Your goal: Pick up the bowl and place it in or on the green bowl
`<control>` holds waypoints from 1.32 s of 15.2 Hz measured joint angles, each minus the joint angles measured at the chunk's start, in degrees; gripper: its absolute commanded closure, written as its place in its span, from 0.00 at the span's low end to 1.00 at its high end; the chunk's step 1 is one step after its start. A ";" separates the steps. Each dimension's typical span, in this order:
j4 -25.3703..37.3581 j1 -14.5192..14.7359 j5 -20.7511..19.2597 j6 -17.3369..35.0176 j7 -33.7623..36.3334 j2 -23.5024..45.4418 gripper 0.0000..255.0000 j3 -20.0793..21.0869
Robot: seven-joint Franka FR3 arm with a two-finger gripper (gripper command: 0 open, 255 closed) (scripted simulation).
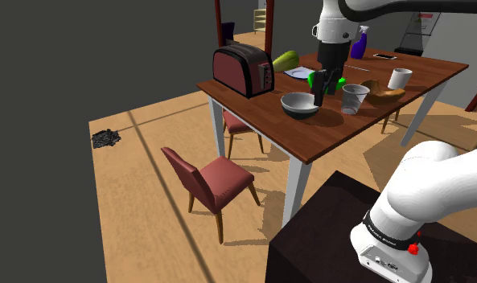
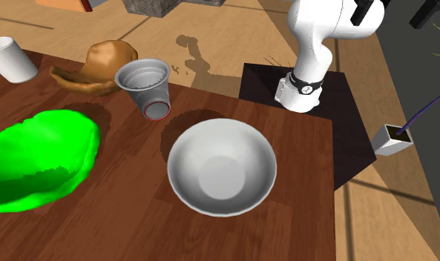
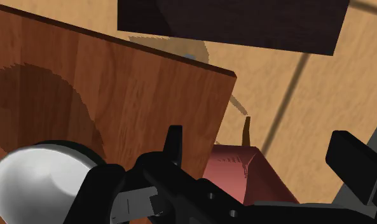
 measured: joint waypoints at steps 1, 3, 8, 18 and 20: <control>0.00 0.00 0.00 0.00 0.00 0.00 0.00 0.00; -0.51 -0.17 -1.01 2.10 -0.72 1.37 0.00 -0.35; -2.00 -1.01 -4.94 10.69 -3.23 7.20 0.00 -1.84; 0.20 -3.29 -12.64 28.90 -7.02 24.16 0.00 -5.21; 1.27 -3.73 -14.03 32.27 -7.35 27.84 0.00 -5.72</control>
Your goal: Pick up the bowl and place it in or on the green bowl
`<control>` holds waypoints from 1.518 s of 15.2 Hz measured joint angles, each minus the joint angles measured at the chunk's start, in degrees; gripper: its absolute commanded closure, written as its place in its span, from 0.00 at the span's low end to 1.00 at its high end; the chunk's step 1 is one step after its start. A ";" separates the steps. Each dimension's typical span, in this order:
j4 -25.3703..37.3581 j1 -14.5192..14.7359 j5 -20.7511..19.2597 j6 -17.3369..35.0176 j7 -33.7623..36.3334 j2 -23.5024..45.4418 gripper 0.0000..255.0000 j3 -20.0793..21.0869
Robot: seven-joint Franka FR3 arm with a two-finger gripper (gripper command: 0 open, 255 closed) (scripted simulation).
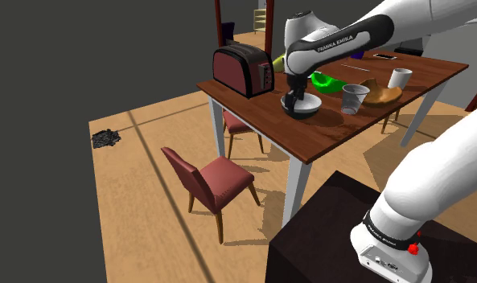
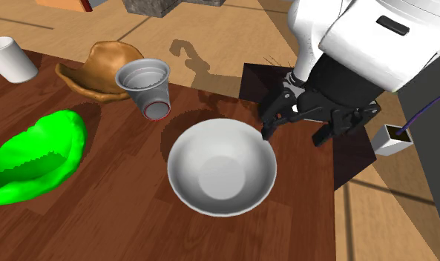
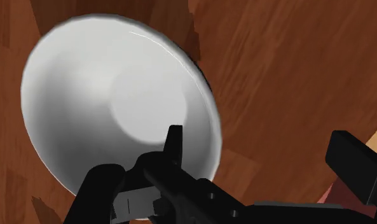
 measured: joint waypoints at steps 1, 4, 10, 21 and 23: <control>0.79 -0.34 -0.71 1.48 -0.45 1.80 0.00 -0.42; 1.78 -0.74 -1.80 4.60 -0.62 5.26 0.00 -0.92; 0.02 -1.20 -2.55 9.23 -0.17 7.96 0.00 -1.51; -0.35 -1.32 -2.67 9.93 -0.22 8.22 1.00 -1.67; -0.34 -1.32 -2.67 9.94 -0.22 8.21 1.00 -1.66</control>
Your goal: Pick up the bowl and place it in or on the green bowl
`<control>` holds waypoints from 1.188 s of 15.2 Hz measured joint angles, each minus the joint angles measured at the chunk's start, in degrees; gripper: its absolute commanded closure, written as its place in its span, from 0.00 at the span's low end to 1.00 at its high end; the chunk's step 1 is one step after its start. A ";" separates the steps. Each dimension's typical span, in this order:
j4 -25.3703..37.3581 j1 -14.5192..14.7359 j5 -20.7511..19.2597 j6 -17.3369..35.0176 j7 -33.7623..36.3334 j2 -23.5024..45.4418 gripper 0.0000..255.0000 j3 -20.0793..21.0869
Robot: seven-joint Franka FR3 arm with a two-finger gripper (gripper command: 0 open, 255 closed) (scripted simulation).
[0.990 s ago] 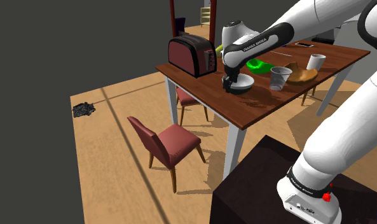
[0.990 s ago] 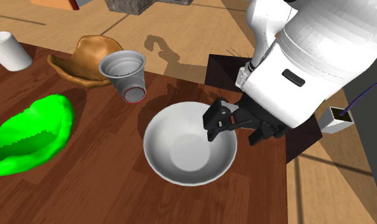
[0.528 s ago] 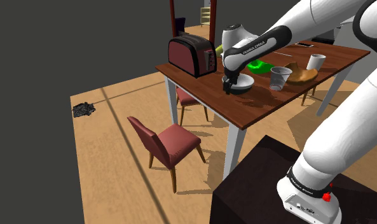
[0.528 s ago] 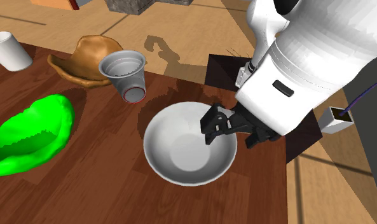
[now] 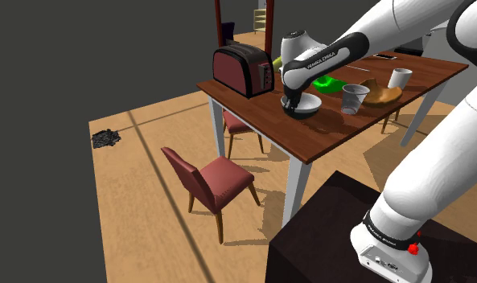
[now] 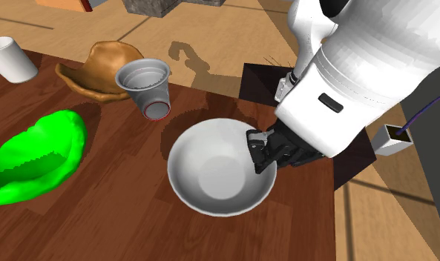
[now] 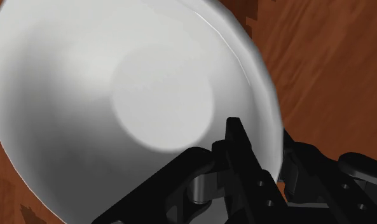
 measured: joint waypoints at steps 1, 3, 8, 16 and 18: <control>0.00 0.00 0.00 0.00 0.00 0.00 1.00 0.00; 0.00 0.00 0.00 0.01 0.00 0.00 1.00 0.00; 1.30 0.10 0.38 -2.20 -0.59 -0.89 1.00 0.09; 5.34 0.35 1.26 -8.30 -2.15 -3.11 1.00 0.37; 6.22 0.38 1.42 -9.76 -2.54 -3.73 1.00 0.41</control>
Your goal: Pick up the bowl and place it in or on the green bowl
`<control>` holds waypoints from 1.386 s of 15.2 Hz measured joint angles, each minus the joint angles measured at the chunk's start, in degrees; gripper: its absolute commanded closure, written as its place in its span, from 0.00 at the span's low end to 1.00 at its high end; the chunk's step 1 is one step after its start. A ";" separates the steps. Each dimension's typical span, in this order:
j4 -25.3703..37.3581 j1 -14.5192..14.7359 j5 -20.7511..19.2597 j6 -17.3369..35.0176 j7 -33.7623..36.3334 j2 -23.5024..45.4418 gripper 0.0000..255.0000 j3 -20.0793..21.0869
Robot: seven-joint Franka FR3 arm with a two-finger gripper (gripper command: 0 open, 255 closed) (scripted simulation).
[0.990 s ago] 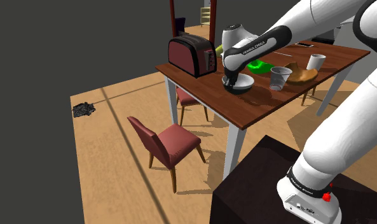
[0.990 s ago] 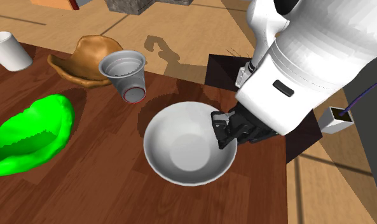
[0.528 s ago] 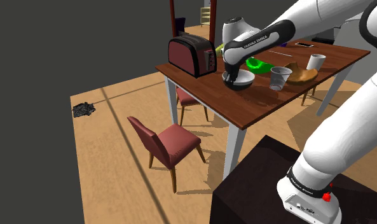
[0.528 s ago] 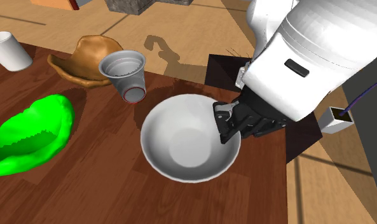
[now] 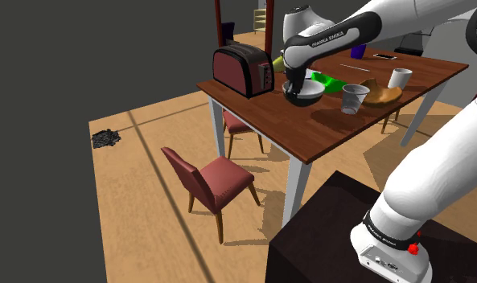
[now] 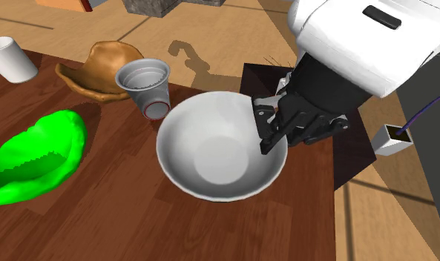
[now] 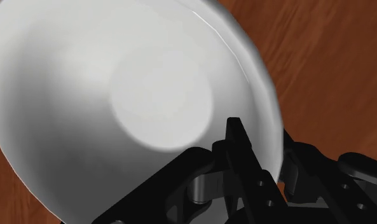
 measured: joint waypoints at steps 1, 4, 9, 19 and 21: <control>0.51 0.06 0.09 -0.70 -0.09 -0.18 1.00 0.08; 2.73 0.18 0.43 -3.17 -0.66 -0.48 1.00 0.23; 5.90 0.31 0.85 -6.91 -1.52 -1.12 1.00 0.42; 12.97 0.50 1.51 -14.14 -3.18 -1.45 1.00 0.75; 14.47 -0.06 1.60 -14.26 -4.86 -0.50 1.00 -0.26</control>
